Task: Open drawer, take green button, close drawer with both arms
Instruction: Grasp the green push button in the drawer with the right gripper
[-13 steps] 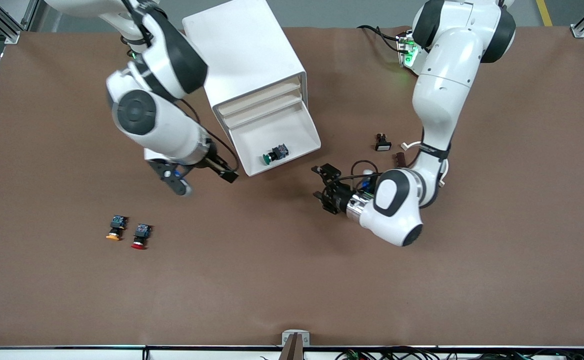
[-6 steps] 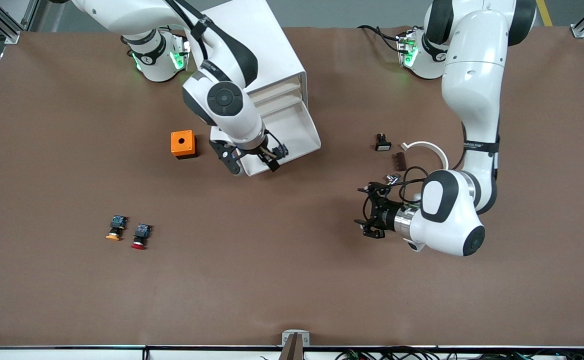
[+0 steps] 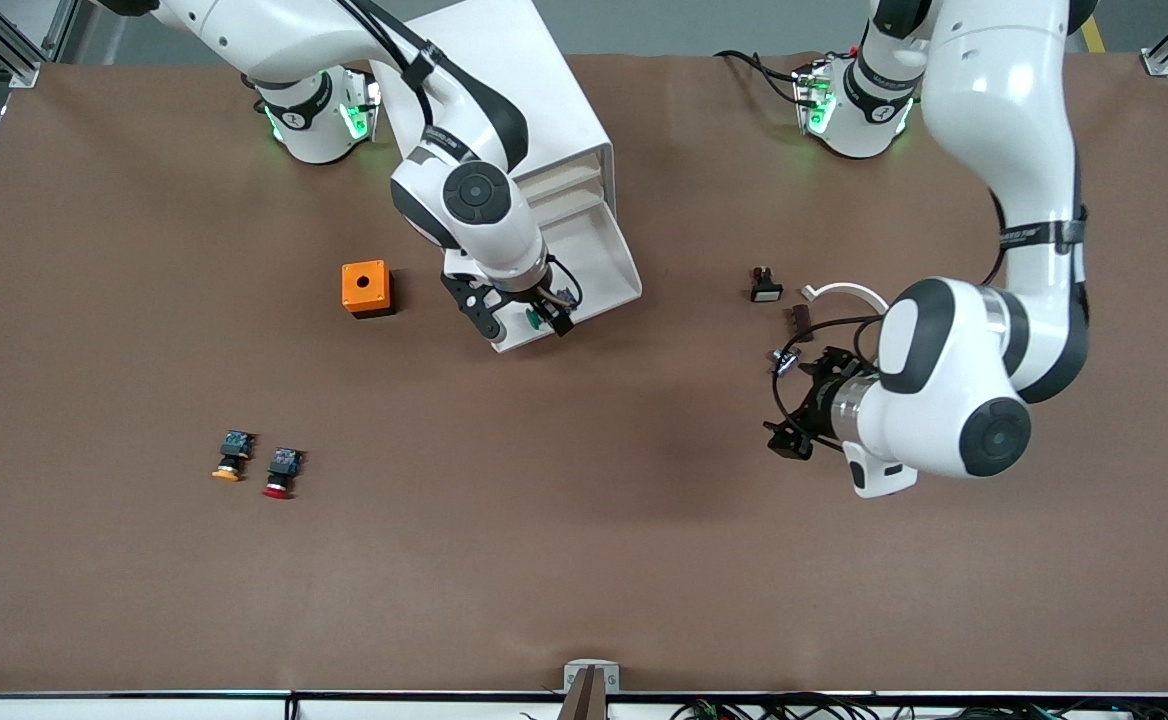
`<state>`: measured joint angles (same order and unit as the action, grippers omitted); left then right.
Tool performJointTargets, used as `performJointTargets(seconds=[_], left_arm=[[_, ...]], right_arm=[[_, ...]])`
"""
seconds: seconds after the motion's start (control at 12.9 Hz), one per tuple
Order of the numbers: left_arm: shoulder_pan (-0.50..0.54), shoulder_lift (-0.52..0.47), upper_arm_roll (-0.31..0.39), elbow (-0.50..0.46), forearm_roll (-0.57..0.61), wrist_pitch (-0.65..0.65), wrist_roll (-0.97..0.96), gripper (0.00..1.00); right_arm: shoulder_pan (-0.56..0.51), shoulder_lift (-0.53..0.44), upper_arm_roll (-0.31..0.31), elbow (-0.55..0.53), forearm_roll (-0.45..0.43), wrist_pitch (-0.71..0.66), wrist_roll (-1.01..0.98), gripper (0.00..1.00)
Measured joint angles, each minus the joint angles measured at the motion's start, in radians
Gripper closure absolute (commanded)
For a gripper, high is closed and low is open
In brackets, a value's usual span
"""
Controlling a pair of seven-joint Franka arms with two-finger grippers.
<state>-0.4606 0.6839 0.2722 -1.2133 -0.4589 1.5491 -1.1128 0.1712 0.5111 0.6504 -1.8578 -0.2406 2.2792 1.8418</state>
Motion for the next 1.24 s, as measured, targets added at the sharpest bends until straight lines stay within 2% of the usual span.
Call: performJointTargets(seconds=[0.23, 0.39, 0.7, 0.93, 1.24], left_arm=[[0.019, 0.000, 0.001, -0.008, 0.038, 0.004, 0.094, 0.00], [0.027, -0.001, 0.001, -0.003, 0.090, 0.024, 0.229, 0.00], [0.019, -0.006, -0.004, 0.009, 0.100, 0.058, 0.366, 0.00], [-0.011, -0.011, -0.012, 0.009, 0.100, 0.104, 0.446, 0.00], [-0.118, -0.013, -0.013, 0.009, 0.100, 0.150, 0.443, 0.00]], right_arm=[[0.022, 0.047, 0.000, -0.002, -0.058, 0.032, 0.067, 0.04], [0.027, 0.060, 0.001, -0.002, -0.063, 0.039, 0.075, 0.08], [0.027, 0.060, 0.012, 0.004, -0.063, 0.039, 0.077, 0.17], [0.027, 0.060, 0.016, 0.005, -0.065, 0.039, 0.076, 0.41], [0.026, 0.060, 0.017, 0.006, -0.073, 0.039, 0.059, 0.74]])
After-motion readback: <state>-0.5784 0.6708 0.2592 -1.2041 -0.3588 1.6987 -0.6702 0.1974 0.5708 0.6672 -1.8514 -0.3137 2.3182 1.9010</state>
